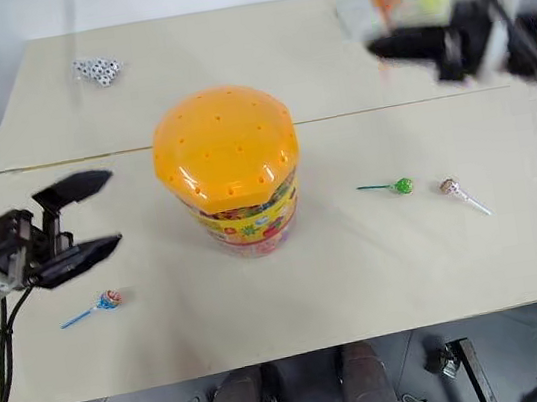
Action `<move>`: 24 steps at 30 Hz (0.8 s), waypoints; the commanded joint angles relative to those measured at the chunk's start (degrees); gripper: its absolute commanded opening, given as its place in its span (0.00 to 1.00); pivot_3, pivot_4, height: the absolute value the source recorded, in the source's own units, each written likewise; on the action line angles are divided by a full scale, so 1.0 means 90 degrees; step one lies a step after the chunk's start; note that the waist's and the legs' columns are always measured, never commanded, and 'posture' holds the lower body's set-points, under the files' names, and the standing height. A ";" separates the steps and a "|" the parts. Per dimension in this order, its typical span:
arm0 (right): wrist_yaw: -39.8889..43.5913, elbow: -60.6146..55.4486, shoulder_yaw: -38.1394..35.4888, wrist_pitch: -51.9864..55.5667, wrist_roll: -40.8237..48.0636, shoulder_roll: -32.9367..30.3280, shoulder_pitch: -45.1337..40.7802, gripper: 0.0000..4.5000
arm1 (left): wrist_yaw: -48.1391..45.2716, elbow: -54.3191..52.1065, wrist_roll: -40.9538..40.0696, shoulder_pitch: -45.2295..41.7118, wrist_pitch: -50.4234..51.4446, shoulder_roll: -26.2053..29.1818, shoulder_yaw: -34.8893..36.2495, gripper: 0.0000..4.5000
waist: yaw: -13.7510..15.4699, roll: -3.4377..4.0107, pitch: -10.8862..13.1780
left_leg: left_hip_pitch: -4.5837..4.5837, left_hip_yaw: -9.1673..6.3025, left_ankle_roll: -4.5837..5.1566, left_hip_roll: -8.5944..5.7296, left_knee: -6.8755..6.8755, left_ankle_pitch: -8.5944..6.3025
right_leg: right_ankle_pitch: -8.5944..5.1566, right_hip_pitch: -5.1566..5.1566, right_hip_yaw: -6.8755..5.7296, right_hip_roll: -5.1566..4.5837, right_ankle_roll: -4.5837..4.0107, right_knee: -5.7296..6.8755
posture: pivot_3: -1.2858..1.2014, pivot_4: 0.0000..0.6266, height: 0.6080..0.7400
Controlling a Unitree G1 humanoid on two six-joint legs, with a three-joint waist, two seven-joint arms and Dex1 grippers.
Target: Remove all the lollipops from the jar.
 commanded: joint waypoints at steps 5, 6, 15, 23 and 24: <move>-0.0048 0.0054 -0.0568 -0.2621 -0.1325 -0.0673 0.2641 0.01 | -0.0524 -0.0157 0.0480 0.0243 -0.0590 -0.0152 -0.0368 1.00 | -0.0040 0.0009 0.0005 | 0.0012 0.0028 -0.0007 0.0009 0.0002 0.0006 | -0.0003 -0.0006 0.0010 0.0002 -0.0002 0.0009 | 0.52 0.24 1.00; -0.0150 0.0164 -0.0636 -0.2998 -0.1433 -0.0559 0.2982 0.01 | -0.0514 -0.0135 0.0569 0.0268 -0.0709 -0.0228 -0.0408 1.00 | -0.0040 0.0009 0.0005 | 0.0012 0.0035 -0.0007 0.0009 0.0008 0.0009 | -0.0003 -0.0005 0.0016 0.0002 -0.0002 0.0005 | 0.52 0.24 1.00; -0.0371 0.0728 -0.0795 -0.3563 -0.1645 -0.0105 0.3717 0.22 | -0.0130 -0.0037 0.1315 0.0424 -0.1075 -0.0226 -0.0449 1.00 | -0.0034 0.0010 0.0005 | 0.0050 0.0043 0.0002 0.0008 0.0024 0.0025 | -0.0001 0.0019 0.0056 -0.0002 -0.0008 0.0009 | 0.52 0.24 1.00; 0.0195 0.0067 -0.1544 -0.4016 -0.0599 0.0440 0.3769 0.81 | 0.0648 0.0043 0.1801 0.0841 -0.1169 -0.0228 -0.0139 1.00 | -0.0010 0.0010 0.0005 | 0.0044 -0.0011 0.0002 0.0008 0.0020 0.0022 | 0.0000 0.0019 0.0042 -0.0003 -0.0008 0.0012 | 0.52 0.24 1.00; 0.0152 -0.0217 -0.1582 -0.4224 -0.0410 0.0700 0.3587 0.88 | 0.0851 0.0132 0.2107 0.1014 -0.1299 -0.0175 -0.0075 1.00 | -0.0010 0.0010 0.0005 | 0.0045 -0.0012 0.0002 0.0008 0.0020 0.0022 | 0.0000 0.0019 0.0043 -0.0003 -0.0007 0.0014 | 0.52 0.24 1.00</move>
